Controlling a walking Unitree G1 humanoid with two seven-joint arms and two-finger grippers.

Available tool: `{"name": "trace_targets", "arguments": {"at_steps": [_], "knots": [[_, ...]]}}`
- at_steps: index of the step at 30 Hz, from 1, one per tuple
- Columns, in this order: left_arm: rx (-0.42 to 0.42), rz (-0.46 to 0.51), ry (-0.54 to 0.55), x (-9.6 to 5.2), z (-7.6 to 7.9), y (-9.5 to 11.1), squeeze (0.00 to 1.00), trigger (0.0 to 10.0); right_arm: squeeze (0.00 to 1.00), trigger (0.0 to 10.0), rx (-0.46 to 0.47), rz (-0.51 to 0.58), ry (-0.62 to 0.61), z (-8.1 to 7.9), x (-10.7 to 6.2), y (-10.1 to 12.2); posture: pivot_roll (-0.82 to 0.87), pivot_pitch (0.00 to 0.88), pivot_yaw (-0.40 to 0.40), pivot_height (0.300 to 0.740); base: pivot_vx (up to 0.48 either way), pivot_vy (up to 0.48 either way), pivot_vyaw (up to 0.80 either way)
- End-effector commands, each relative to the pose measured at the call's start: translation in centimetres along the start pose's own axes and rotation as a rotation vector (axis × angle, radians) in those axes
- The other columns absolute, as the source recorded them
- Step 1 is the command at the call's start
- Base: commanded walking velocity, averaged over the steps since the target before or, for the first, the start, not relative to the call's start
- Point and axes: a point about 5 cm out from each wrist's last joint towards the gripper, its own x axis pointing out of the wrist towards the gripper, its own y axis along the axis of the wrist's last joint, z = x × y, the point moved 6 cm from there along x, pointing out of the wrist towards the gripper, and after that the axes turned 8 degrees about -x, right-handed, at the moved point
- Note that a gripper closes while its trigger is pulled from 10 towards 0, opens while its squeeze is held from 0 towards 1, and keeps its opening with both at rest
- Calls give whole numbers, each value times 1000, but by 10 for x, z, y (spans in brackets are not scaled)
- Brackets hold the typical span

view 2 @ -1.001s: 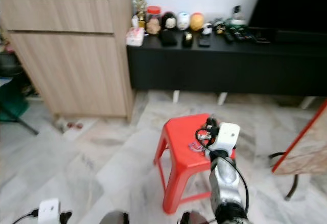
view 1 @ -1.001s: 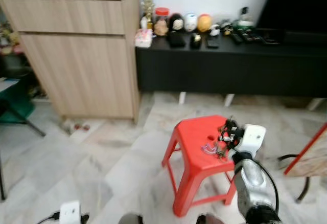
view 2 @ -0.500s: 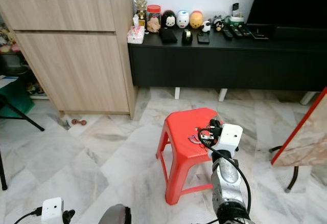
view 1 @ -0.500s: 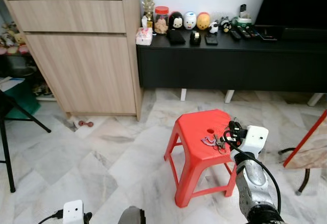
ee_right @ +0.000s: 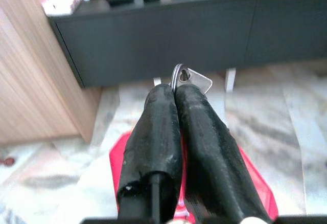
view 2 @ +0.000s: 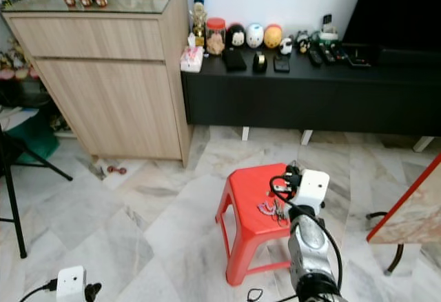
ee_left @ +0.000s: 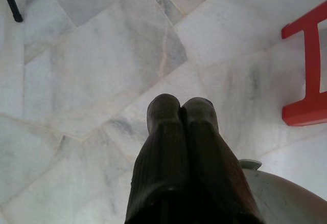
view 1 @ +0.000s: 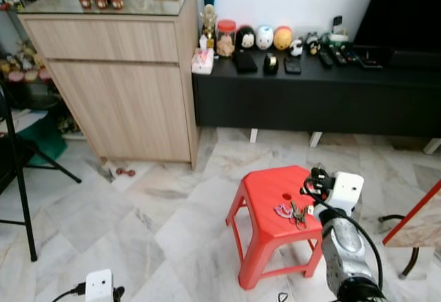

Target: Hang keys on a hook

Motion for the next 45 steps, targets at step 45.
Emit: {"name": "trace_targets", "arguments": {"at_steps": [45], "knots": [[22,-183,48,-14,-16,-47,0,10000,0,10000,109,-640,-189,43,-98,-152,203,0,-64,740,0,-52,0]]}}
